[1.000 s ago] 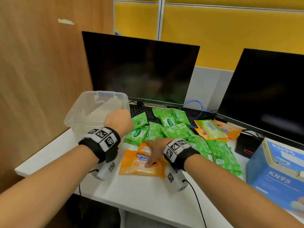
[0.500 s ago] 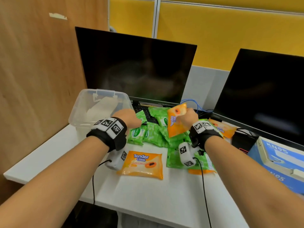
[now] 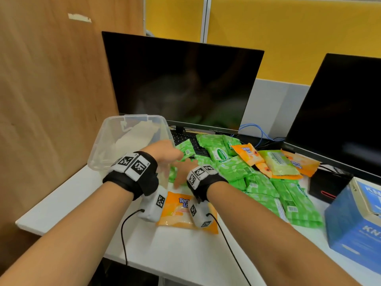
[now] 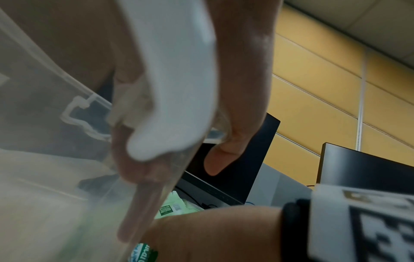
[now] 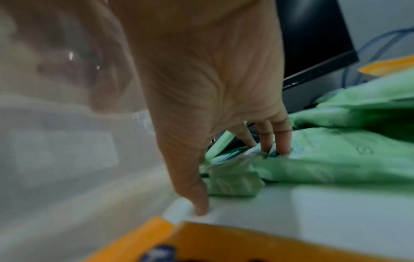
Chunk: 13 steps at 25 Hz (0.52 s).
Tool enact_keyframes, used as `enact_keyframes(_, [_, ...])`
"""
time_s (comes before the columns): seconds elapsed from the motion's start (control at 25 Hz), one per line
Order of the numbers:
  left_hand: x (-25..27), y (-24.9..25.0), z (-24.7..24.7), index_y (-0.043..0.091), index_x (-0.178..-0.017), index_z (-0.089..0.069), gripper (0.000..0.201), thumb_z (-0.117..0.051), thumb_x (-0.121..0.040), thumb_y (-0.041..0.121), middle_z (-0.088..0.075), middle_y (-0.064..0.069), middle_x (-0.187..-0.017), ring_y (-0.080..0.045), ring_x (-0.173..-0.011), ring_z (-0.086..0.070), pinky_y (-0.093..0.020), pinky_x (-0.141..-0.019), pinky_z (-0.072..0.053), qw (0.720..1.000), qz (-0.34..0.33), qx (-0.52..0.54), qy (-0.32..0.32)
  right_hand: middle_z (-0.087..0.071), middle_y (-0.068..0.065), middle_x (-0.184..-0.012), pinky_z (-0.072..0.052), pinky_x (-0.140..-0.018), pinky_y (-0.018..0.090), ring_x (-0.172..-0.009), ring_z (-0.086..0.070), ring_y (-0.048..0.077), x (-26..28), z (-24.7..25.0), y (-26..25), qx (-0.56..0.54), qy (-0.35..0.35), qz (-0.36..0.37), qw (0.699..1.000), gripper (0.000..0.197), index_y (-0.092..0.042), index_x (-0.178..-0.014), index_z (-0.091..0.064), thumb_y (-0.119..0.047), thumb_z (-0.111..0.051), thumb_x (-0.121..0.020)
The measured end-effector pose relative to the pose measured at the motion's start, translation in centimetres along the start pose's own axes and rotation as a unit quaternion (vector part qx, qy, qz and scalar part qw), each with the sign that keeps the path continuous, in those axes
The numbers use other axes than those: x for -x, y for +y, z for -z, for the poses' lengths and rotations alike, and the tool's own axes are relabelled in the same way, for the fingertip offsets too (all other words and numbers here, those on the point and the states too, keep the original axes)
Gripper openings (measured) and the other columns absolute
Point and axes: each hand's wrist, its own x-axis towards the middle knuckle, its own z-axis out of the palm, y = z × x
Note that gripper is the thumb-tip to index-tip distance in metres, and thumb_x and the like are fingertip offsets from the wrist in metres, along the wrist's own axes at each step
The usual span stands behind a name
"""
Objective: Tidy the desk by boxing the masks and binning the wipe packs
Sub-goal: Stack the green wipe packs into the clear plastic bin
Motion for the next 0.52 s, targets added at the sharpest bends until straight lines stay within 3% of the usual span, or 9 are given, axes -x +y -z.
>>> enact_keyframes(0.08, [-0.1, -0.2, 0.0, 0.006, -0.113, -0.053, 0.033, -0.049, -0.091, 0.031, -0.057, -0.012, -0.095, -0.025, -0.085, -0.054, -0.029, -0.074, -0.043, 1.0, 0.002, 0.001, -0.009, -0.019, 0.018, -0.153, -0.029, -0.106, 0.059, -0.138, -0.015, 0.049, -0.8, -0.5, 0.2, 0.063, -0.038, 0.0, 0.997, 0.082, -0.045, -0.147, -0.016, -0.037, -0.066, -0.082])
enact_keyframes(0.16, [0.0, -0.2, 0.0, 0.007, -0.106, -0.051, 0.027, -0.048, -0.092, 0.03, -0.059, -0.012, -0.095, -0.025, -0.086, -0.056, -0.03, -0.074, -0.044, 1.0, 0.0, 0.002, -0.018, -0.013, 0.016, -0.155, -0.029, -0.106, 0.06, -0.138, -0.012, 0.052, -1.0, -0.5, 0.4, 0.124, -0.052, 0.013, 0.991, 0.082, -0.049, -0.147, -0.013, -0.035, -0.066, -0.085])
enact_keyframes(0.24, [0.2, -0.1, 0.0, 0.006, -0.098, -0.053, 0.024, -0.05, -0.09, 0.029, -0.061, -0.009, -0.087, -0.022, -0.081, -0.057, -0.03, -0.072, -0.045, 1.0, -0.003, 0.002, -0.024, -0.02, 0.014, -0.152, -0.036, -0.103, 0.06, -0.134, -0.021, 0.051, -1.1, -0.5, 0.9, 0.154, -0.056, 0.03, 0.986, 0.082, -0.049, -0.143, -0.022, -0.031, -0.071, -0.08])
enact_keyframes(0.4, [1.1, 0.1, 0.2, 0.01, -0.077, -0.053, 0.019, -0.052, -0.087, 0.026, -0.067, -0.01, -0.078, -0.018, -0.064, -0.055, -0.027, -0.061, -0.044, 0.999, -0.011, 0.002, -0.046, -0.037, 0.011, -0.137, -0.046, -0.093, 0.047, -0.123, -0.04, 0.043, 0.1, -1.1, 1.1, 0.156, 0.005, 0.043, 0.987, 0.062, -0.032, -0.131, -0.04, -0.022, -0.07, -0.079])
enact_keyframes(0.52, [2.3, 0.1, 0.3, 0.008, -0.096, -0.056, 0.018, -0.051, -0.086, 0.023, -0.072, -0.016, -0.08, -0.025, -0.058, -0.057, -0.027, -0.057, -0.044, 0.996, -0.042, -0.009, -0.074, -0.054, 0.008, -0.115, -0.053, -0.081, 0.039, -0.102, -0.059, 0.032, 2.0, -0.5, 2.6, 0.078, 0.131, 0.061, 0.986, 0.043, -0.022, -0.122, -0.045, -0.013, -0.06, -0.084])
